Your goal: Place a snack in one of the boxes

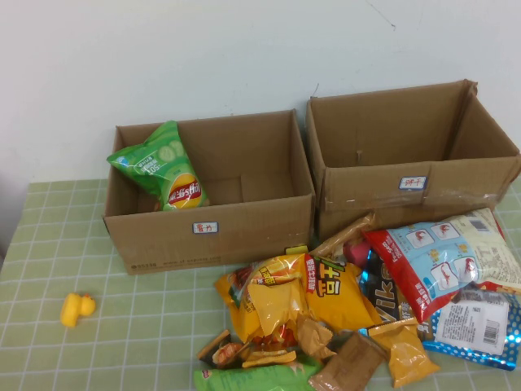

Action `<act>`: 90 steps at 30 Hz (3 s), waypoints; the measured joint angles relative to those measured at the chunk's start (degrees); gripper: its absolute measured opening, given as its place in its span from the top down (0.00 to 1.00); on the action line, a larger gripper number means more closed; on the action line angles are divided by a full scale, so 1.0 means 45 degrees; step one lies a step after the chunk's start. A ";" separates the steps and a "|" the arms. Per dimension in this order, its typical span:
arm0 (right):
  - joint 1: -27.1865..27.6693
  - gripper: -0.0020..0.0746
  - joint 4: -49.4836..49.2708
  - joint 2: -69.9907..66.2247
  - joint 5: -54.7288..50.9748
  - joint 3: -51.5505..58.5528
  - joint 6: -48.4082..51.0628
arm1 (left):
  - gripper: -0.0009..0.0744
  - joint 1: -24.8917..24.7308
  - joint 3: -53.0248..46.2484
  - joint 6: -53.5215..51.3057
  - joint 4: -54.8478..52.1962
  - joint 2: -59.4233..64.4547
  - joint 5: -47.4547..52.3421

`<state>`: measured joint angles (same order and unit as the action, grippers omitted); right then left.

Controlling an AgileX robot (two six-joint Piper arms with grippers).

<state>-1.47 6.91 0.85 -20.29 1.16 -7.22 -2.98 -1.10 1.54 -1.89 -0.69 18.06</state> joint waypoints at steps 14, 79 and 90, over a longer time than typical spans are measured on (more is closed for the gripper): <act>0.0000 0.98 0.0000 0.0000 0.0000 0.0000 0.0000 | 0.99 0.0000 0.0000 -0.0026 0.0000 0.0000 0.0000; -0.3836 0.83 -0.1337 -1.8352 -0.3785 -1.1940 1.2752 | 0.99 0.0000 0.0000 -0.0130 0.0000 0.0000 0.0024; -0.3836 0.09 -0.1347 -2.2105 -0.0373 -1.1967 0.9428 | 0.99 0.0000 0.0000 -0.0130 0.0000 0.0000 0.0024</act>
<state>-18.73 0.85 -98.63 -21.97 -52.69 35.21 -2.98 -1.10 0.96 -1.89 -0.69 18.16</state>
